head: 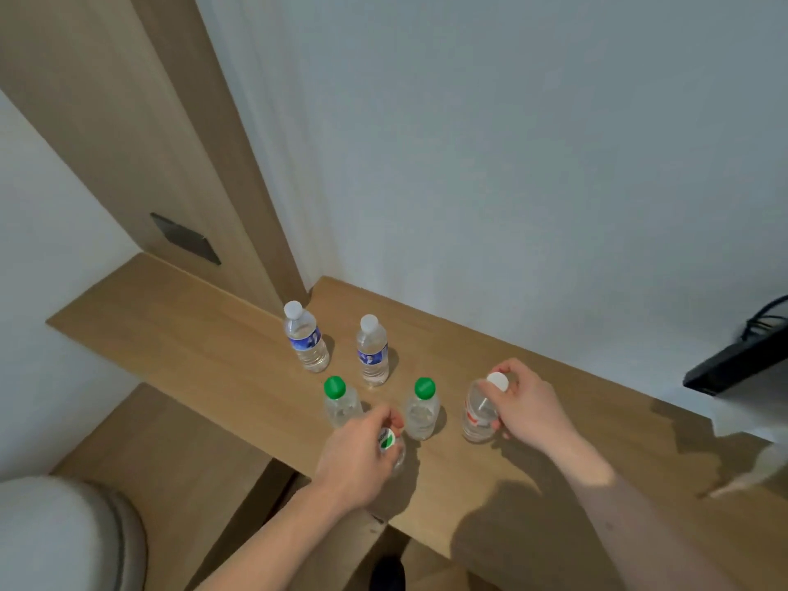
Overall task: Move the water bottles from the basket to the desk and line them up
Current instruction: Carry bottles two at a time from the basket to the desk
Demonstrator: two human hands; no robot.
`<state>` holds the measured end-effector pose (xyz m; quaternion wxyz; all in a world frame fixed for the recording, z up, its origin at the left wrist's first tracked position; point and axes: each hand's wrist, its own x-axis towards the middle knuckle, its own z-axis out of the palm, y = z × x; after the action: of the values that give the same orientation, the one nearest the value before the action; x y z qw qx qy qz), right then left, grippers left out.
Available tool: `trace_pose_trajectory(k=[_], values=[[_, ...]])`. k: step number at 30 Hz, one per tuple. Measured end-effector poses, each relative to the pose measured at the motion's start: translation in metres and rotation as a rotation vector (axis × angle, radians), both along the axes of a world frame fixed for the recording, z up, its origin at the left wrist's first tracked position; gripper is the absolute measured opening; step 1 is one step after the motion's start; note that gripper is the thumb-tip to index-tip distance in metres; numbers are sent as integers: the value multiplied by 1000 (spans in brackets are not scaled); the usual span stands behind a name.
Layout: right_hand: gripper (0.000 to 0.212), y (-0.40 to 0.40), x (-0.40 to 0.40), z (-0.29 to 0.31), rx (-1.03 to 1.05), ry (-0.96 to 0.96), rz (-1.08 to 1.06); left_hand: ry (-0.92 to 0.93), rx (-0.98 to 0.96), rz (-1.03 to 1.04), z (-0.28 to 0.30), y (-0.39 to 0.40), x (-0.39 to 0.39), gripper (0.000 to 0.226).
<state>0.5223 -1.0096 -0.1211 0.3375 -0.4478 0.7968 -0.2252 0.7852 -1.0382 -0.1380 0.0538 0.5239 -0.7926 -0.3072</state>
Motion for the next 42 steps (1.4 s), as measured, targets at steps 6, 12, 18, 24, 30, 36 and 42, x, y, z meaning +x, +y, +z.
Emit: trace_pose_trajectory(k=[6, 12, 18, 24, 30, 36, 42], values=[[29, -24, 19, -24, 39, -58, -143, 8, 11, -82, -8, -17, 1, 14], [34, -22, 26, -27, 22, -92, -160, 46, 59, -222, -7, -14, 10, 32], [63, -1, 25, -14, -5, -82, -101, 60, 51, -279, 9, -9, 22, 53], [71, 61, 42, 30, -23, 9, -12, 136, -88, -300, 50, 14, 25, 50], [75, 171, 32, 53, 96, 90, -72, 159, -189, -483, 77, 66, -18, 53], [75, 316, -4, 54, 202, 92, -265, 39, -210, -717, 78, 135, -84, 63], [74, 484, -15, 59, 235, 104, -492, -60, -241, -942, 84, 246, -160, 72]])
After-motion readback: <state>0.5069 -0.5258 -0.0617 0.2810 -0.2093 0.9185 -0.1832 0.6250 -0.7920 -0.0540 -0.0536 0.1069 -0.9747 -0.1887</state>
